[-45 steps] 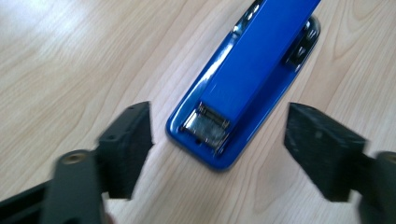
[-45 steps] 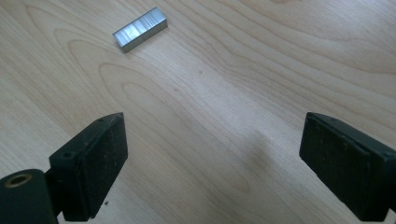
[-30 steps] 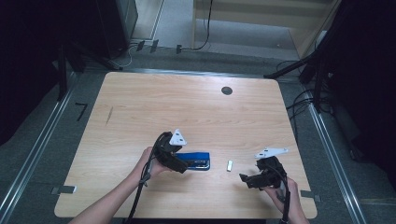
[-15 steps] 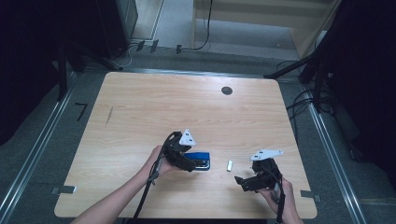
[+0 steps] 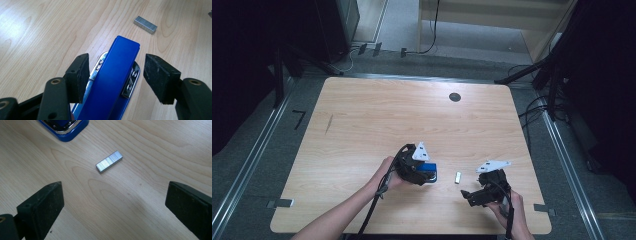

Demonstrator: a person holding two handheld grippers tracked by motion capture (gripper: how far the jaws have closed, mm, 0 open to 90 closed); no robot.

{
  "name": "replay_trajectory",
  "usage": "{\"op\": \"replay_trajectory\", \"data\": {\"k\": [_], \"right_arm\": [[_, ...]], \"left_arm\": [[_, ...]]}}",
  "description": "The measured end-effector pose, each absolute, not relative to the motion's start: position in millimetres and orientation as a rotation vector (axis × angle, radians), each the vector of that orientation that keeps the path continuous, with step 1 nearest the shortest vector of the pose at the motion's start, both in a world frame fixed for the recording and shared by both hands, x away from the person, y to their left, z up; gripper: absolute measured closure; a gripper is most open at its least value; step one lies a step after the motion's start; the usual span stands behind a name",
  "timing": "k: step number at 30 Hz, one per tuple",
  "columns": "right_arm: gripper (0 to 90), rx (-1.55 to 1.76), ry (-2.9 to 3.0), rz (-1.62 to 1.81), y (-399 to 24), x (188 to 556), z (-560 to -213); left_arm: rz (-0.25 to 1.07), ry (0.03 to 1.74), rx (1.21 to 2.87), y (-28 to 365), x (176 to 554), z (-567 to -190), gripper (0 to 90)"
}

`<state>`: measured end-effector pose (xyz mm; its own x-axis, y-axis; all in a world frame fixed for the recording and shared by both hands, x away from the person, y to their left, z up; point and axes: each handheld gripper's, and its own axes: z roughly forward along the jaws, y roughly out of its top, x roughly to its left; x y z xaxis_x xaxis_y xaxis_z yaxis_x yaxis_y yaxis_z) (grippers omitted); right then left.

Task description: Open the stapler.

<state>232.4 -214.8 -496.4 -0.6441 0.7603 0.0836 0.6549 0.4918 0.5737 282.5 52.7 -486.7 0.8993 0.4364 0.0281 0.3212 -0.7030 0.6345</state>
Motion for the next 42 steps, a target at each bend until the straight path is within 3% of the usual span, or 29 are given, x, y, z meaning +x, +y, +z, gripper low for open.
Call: {"op": "replay_trajectory", "data": {"k": [15,42], "right_arm": [[2.5,1.241,2.553,0.844,-218,229,-499],[5.2,1.267,2.564,0.836,-218,230,-503]], "left_arm": [[0.264,0.49,2.413,42,285,-493,51.6],[0.268,0.361,2.355,54,286,-484,63.0]]}}
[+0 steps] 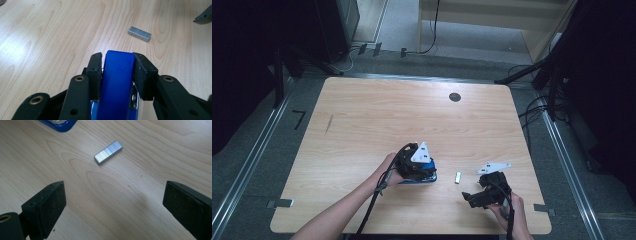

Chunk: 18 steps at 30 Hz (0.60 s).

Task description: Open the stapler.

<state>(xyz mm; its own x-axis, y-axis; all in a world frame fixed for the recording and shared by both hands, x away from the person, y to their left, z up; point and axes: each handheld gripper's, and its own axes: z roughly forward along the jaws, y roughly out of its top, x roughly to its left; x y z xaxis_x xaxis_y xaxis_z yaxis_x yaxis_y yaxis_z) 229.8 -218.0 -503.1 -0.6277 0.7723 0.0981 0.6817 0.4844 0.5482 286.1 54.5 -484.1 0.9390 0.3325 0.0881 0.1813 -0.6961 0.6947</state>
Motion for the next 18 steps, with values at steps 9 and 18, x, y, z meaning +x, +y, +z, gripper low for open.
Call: {"op": "replay_trajectory", "data": {"k": [9,18], "right_arm": [[17.3,1.247,2.552,0.879,-211,234,-497],[30.3,1.252,2.519,0.974,-185,249,-490]], "left_arm": [[0.284,0.354,2.321,64,283,-477,64.8],[0.283,0.349,2.291,74,280,-472,66.0]]}}
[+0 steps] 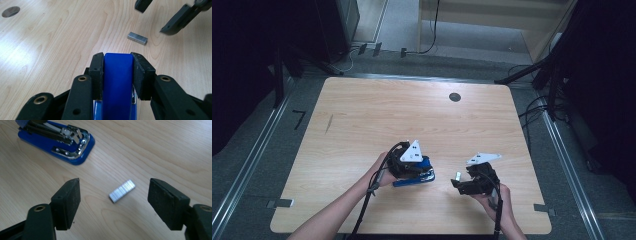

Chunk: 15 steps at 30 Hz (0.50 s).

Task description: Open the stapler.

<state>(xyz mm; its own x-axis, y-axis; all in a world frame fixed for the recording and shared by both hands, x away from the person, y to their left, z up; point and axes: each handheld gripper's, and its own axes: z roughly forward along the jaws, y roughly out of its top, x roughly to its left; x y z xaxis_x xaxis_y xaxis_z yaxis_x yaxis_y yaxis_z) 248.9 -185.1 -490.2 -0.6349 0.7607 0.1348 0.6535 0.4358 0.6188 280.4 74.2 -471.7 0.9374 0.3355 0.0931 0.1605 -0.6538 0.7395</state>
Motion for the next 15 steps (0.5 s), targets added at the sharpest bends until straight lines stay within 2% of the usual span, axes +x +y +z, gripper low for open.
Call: {"op": "replay_trajectory", "data": {"k": [4,7,8,9,11,13,15], "right_arm": [[36.3,1.226,2.512,0.989,-174,252,-490],[46.7,1.209,2.493,1.028,-164,255,-488],[54.7,1.207,2.475,1.049,-159,257,-486],[57.9,1.209,2.469,1.057,-156,259,-486],[59.0,1.207,2.472,1.053,-153,260,-485],[66.0,1.199,2.471,1.097,-145,265,-483],[67.0,1.185,2.473,1.108,-142,267,-483]], "left_arm": [[0.282,0.349,2.278,77,279,-470,66.1],[0.281,0.345,2.27,80,278,-468,66.2],[0.282,0.345,2.268,82,277,-468,66.4],[0.282,0.345,2.268,82,277,-468,66.4],[0.283,0.345,2.265,83,276,-467,66.4],[0.285,0.34,2.264,84,276,-466,66.4],[0.287,0.338,2.258,86,275,-466,66.5]]}}
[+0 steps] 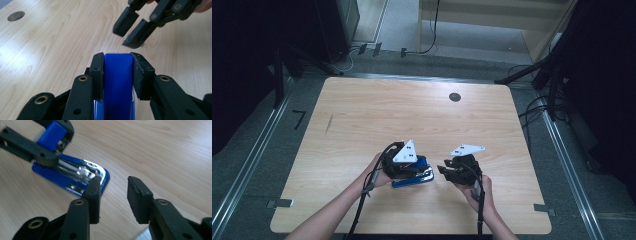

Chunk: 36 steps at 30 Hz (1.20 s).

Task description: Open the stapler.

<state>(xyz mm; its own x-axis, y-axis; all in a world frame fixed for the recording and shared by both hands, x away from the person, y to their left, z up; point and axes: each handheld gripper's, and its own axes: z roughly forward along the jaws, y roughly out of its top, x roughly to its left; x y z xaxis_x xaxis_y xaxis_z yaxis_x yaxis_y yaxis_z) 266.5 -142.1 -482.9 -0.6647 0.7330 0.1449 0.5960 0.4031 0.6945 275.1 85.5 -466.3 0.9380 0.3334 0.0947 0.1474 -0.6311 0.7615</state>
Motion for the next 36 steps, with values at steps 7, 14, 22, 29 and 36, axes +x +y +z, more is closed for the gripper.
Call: {"op": "replay_trajectory", "data": {"k": [7,14,22,29,36], "right_arm": [[70.3,1.117,2.483,1.121,-119,270,-485],[69.4,1.116,2.5,1.117,-110,273,-491],[71.7,1.101,2.498,1.089,-107,275,-496],[71.9,1.075,2.499,1.069,-105,275,-497],[73.4,1.032,2.507,1.024,-101,274,-497]], "left_arm": [[0.29,0.332,2.251,90,273,-466,66.5],[0.295,0.325,2.249,92,271,-464,66.5],[0.302,0.317,2.242,95,268,-463,66.6],[0.312,0.328,2.245,98,267,-460,66.5],[0.339,0.357,2.272,96,264,-456,66.4]]}}
